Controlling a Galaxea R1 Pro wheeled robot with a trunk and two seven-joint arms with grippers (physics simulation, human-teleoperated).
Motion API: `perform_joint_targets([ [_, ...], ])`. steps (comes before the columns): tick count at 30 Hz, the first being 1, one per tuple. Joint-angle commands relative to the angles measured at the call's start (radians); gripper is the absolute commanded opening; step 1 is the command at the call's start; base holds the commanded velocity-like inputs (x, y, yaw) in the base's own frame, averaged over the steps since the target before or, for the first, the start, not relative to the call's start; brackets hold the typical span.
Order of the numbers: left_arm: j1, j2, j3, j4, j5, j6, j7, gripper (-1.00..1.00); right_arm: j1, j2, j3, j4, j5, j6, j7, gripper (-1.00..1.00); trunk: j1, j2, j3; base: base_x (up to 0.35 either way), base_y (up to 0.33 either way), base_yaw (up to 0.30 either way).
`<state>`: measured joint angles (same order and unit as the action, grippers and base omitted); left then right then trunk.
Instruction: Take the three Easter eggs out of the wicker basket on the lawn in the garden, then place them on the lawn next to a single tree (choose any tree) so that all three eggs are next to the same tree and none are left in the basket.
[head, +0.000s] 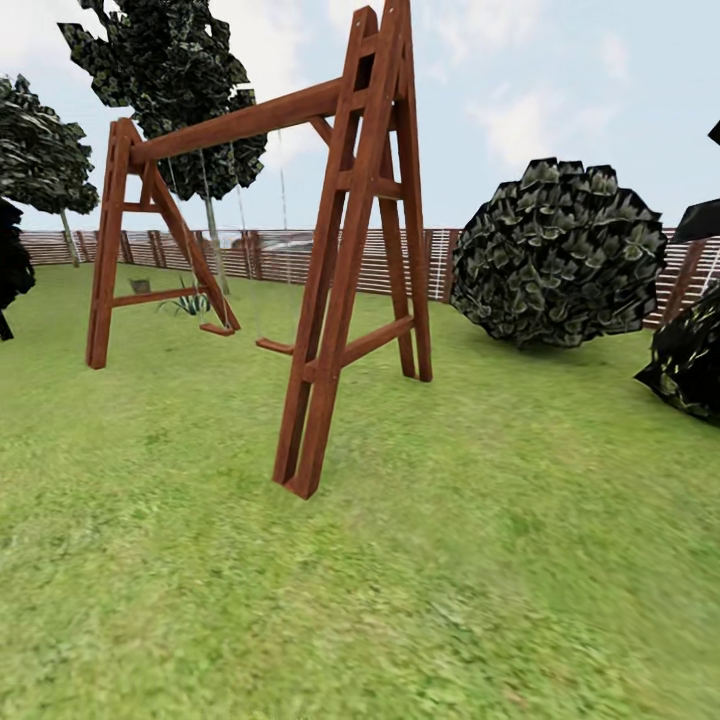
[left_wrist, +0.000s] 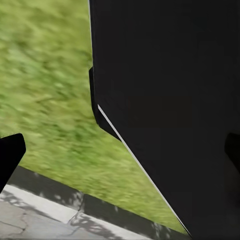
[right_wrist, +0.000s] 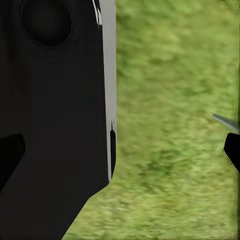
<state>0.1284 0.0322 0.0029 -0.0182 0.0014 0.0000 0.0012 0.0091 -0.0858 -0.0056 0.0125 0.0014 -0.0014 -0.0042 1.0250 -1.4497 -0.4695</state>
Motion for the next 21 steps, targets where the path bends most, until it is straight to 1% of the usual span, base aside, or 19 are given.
perform_joint_targets([
  [1,0.0,0.0,0.0,-0.002,0.0,0.0,0.0,1.0,0.0,0.0,0.0,0.0,0.0,0.0,0.0,1.0,0.0,0.0,-0.001,0.0,0.0,0.266],
  [21,0.0,0.0,0.0,-0.002,0.001,0.0,-0.001,1.0,0.0,-0.001,0.0,0.0,0.0,0.0,0.0,1.0,0.0,0.0,-0.001,0.0,0.0,0.266],
])
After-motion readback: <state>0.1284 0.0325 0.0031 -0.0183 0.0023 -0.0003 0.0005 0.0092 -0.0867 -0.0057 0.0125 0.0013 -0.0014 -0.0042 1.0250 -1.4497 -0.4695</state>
